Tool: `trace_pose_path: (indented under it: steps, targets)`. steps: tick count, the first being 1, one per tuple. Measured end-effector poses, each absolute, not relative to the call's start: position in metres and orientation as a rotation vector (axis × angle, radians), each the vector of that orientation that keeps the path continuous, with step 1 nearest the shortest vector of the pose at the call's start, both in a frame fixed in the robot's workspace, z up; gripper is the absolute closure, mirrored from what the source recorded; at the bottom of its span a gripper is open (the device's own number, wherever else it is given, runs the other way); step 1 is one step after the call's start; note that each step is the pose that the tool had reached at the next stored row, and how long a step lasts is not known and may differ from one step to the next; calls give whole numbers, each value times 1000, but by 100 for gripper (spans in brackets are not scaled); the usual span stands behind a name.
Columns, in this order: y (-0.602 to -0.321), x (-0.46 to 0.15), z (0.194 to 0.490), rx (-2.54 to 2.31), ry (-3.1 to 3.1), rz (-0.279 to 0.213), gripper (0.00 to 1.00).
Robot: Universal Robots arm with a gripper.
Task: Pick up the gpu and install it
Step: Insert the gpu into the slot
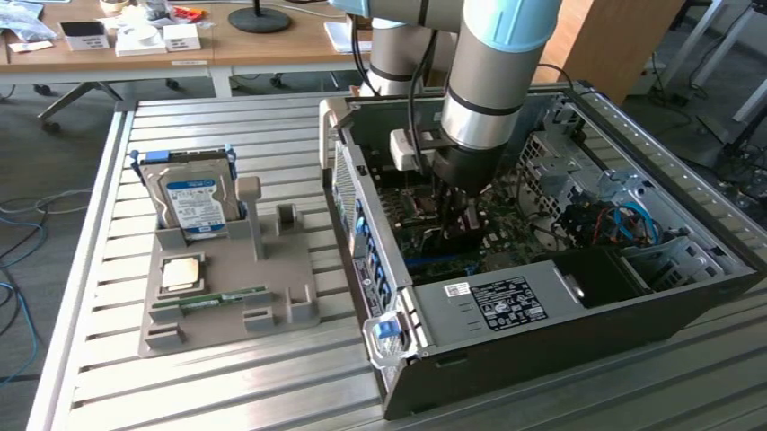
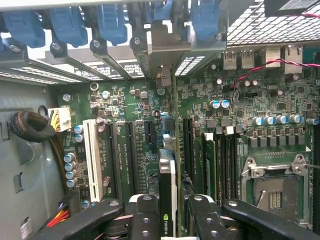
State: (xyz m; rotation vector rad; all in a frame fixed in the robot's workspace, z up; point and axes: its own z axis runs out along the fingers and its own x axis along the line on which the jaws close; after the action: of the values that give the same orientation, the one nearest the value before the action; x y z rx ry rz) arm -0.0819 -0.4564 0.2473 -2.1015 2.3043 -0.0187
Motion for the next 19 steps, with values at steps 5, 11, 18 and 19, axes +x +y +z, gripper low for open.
trace_pose_path:
  steps: [5,11,18,19]
  targets:
    - [-456,-82,247,-2099,2307,-19,73]
    - [-457,-82,247,-2098,2307,-18,73]
    - [-458,-82,247,-2099,2307,-19,73]
    - [-458,-82,247,-2099,2307,-19,73]
